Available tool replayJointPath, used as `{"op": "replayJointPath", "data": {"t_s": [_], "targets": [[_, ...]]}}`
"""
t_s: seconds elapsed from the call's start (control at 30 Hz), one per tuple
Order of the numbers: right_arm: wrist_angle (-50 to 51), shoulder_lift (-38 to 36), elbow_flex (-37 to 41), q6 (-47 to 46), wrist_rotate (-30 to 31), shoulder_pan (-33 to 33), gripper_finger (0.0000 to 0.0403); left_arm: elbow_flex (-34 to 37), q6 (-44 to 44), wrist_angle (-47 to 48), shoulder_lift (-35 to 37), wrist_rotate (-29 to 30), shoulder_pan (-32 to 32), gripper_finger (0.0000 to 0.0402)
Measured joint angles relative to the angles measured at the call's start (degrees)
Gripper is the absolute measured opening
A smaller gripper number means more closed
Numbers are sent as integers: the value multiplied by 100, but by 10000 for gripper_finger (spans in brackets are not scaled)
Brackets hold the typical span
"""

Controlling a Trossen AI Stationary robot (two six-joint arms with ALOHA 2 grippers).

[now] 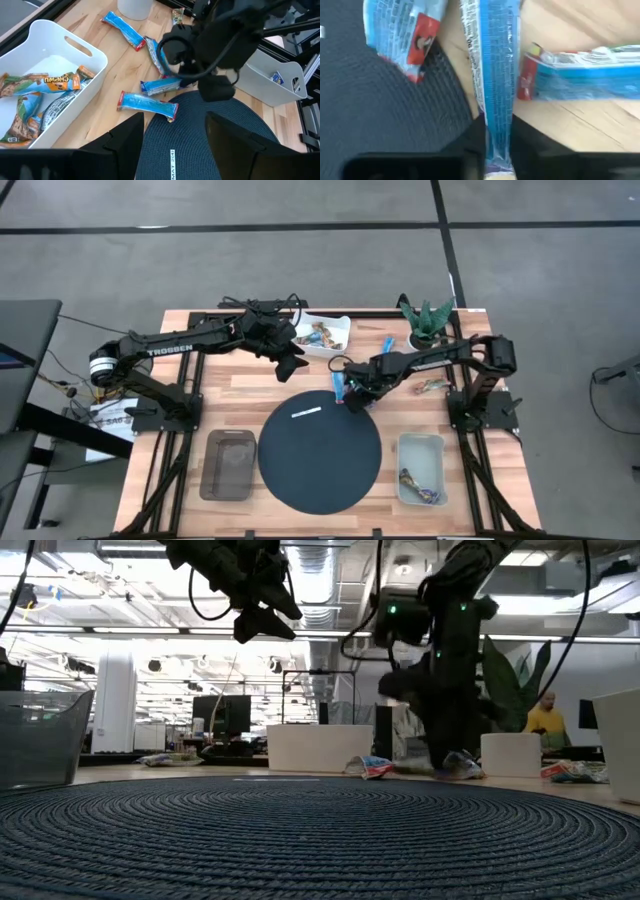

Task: Pick and place Granola Bars by type
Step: Put the blue granola bar into the gray bin

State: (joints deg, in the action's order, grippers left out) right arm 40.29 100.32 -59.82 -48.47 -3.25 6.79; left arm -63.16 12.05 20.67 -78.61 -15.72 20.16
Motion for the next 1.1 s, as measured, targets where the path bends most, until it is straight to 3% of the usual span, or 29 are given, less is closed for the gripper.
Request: {"op": "replayJointPath", "data": {"t_s": [0.1,0.37,0.6,0.8,1.1], "targets": [[7,-284,1,-9,-86,0,12,0,0,1,0,1,0,203],[44,-1562,-1,-153,-906,11,23,0,0,-2,0,1,2,203],[195,-3106,-1,19,-2719,-239,12,0,-33,-2,0,1,0,203],[1081,-4037,-3,-572,-3604,-958,12,0,-83,-2,0,1,0,203],[2660,-4139,3,-2227,-3725,-2359,16,0,-85,-2,0,1,1,203]]}}
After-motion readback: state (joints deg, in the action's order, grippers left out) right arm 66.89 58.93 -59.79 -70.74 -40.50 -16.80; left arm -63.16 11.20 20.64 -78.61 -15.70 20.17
